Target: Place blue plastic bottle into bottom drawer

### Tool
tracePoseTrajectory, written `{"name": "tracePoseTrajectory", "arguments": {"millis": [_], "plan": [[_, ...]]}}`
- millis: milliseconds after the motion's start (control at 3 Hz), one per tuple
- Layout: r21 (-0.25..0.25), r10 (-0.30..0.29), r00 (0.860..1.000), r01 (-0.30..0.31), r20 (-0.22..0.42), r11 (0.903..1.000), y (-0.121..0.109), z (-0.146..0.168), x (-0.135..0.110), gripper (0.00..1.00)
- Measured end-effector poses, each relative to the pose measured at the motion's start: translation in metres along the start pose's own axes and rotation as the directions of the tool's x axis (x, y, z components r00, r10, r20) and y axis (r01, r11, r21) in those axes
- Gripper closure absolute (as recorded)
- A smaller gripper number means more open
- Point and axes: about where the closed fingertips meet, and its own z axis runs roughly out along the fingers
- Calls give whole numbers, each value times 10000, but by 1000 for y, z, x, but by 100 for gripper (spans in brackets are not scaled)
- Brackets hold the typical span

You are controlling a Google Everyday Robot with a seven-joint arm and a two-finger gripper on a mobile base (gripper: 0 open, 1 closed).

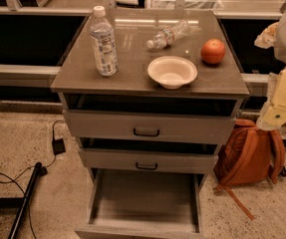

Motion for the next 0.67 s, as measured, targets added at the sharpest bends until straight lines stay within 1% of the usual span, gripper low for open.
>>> {"name": "tracePoseTrajectory", "arguments": {"millis": [333,667], "plan": [[0,0,10000,0,0,10000,0,0,0,0],[-224,-134,9955,155,938,9996,-22,30,-40,0]]}}
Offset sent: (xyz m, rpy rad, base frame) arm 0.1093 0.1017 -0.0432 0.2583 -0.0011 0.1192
